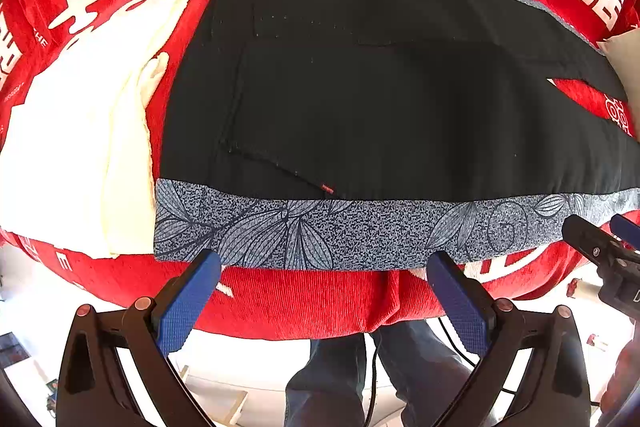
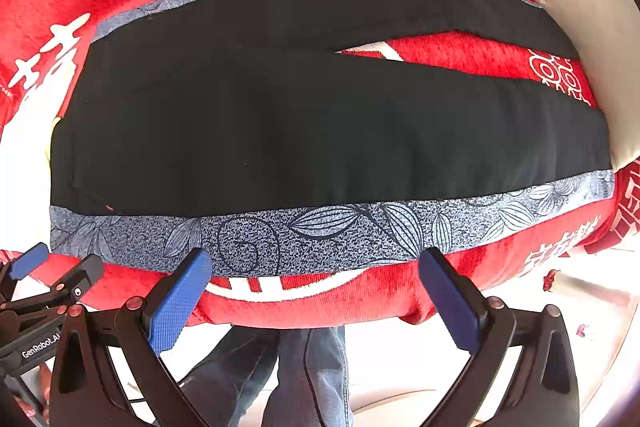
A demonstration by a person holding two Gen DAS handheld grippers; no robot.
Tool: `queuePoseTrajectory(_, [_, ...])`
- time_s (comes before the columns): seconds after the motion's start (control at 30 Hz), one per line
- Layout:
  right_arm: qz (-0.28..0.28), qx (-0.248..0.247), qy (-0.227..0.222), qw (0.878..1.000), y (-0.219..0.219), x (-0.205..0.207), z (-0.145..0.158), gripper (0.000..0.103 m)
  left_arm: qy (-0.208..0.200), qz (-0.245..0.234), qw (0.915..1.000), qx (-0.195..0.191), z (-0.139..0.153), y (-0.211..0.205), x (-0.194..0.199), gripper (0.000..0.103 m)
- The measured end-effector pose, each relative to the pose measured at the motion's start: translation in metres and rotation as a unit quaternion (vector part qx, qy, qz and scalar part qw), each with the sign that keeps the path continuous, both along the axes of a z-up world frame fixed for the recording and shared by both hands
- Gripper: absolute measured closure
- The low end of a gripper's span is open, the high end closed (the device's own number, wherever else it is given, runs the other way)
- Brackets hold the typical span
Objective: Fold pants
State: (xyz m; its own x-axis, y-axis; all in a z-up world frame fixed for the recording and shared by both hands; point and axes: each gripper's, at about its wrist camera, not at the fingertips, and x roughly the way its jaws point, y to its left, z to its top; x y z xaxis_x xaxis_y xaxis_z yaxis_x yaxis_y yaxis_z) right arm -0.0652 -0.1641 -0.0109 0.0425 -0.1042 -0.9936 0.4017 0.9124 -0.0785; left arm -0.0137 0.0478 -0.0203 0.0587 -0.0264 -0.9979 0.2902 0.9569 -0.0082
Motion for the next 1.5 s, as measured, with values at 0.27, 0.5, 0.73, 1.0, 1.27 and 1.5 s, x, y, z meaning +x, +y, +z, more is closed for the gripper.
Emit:
queuePoseTrajectory(0.27, [-0.002, 0.001, 0.001, 1.0, -0.001, 0.001, -0.001, 0.0, -0.002, 0.004, 1.0, 0.001, -0.002, -0.001, 0.003, 0.0])
queuePoseTrajectory(0.5, [-0.014, 0.019, -0.013, 1.0, -0.007, -0.007, -0.001, 0.0, -0.012, 0.003, 0.9999, 0.009, -0.006, 0.006, 0.002, 0.0])
queuePoseTrajectory(0.73, [-0.094, 0.113, -0.035, 0.989, -0.032, -0.038, -0.023, 0.002, -0.03, 0.013, 0.9994, 0.014, -0.014, 0.038, 0.008, 0.0])
queuePoseTrajectory(1.0, [-0.137, 0.156, -0.066, 0.976, -0.046, -0.065, -0.048, 0.021, -0.036, 0.021, 0.9991, 0.008, -0.03, 0.061, 0.015, 0.0])
queuePoseTrajectory(1.27, [-0.224, 0.217, -0.125, 0.942, -0.068, -0.07, -0.062, 0.051, -0.063, -0.025, 0.9977, 0.003, -0.037, 0.03, 0.023, 0.0])
queuePoseTrajectory(1.5, [-0.237, 0.229, -0.119, 0.937, -0.076, -0.093, -0.063, 0.091, -0.021, -0.039, 0.9971, 0.061, -0.072, 0.033, 0.002, 0.0])
